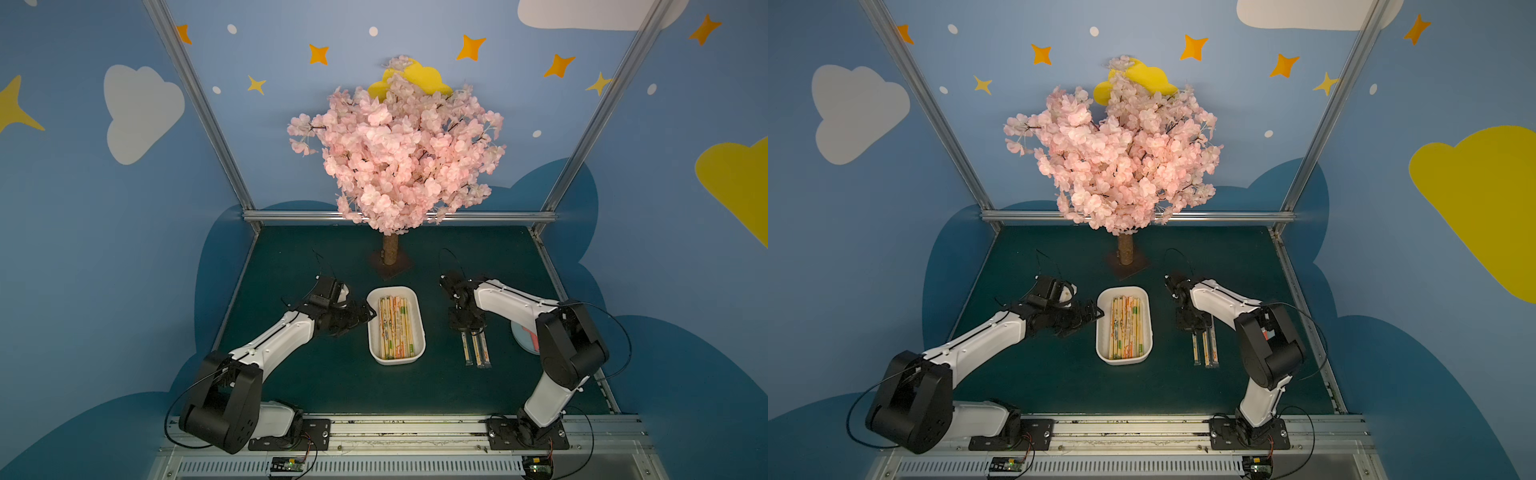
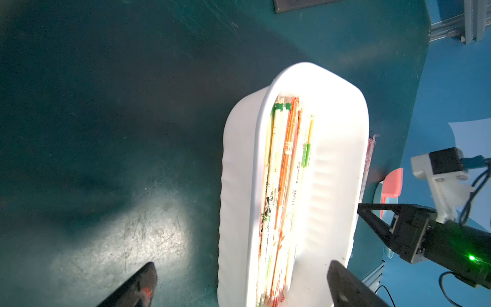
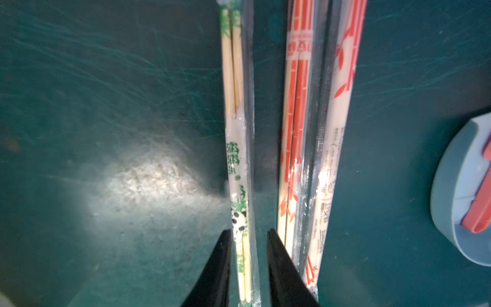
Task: Take the paired disposable chopsticks out of the storage box
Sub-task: Place the paired disposable chopsticks at the center of the board, then pick up the paired disposable chopsticks from the storage box.
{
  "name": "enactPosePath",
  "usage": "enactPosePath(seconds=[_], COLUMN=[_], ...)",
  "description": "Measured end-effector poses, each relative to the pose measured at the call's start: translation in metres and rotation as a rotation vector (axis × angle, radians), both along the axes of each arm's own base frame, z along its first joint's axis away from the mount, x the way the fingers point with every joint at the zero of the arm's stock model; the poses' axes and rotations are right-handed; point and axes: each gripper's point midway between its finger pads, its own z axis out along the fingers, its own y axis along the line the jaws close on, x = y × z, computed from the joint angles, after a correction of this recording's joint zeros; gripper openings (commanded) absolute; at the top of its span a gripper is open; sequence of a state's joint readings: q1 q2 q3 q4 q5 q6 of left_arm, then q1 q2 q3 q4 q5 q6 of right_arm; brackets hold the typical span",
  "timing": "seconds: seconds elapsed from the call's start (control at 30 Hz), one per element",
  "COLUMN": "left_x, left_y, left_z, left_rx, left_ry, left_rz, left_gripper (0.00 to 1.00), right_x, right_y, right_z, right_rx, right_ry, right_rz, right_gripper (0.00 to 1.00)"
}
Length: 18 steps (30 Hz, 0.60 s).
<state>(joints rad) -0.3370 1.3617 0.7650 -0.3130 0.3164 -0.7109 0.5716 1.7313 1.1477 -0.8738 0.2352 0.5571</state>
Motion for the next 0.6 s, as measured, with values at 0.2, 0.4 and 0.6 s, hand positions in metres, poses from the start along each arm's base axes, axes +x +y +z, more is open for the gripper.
enactPosePath(seconds=[0.2, 0.4, 0.6], left_x=[0.001, 0.005, 0.010], left_y=[0.001, 0.005, 0.015], left_z=[0.000, -0.001, -0.001], left_rx=[0.006, 0.026, 0.032], left_ry=[-0.005, -0.018, -0.021], left_rz=[0.005, 0.017, 0.048], left_gripper=[1.00, 1.00, 1.00], right_x=[-0.003, 0.003, 0.007], right_y=[0.007, 0.030, 0.074], right_z=[0.022, 0.059, 0.099], right_rx=[0.061, 0.169, 0.293], right_ry=[-0.037, -0.114, -0.181], right_rz=[-0.007, 0.011, 0.083], right_gripper=[0.29, 0.32, 0.34])
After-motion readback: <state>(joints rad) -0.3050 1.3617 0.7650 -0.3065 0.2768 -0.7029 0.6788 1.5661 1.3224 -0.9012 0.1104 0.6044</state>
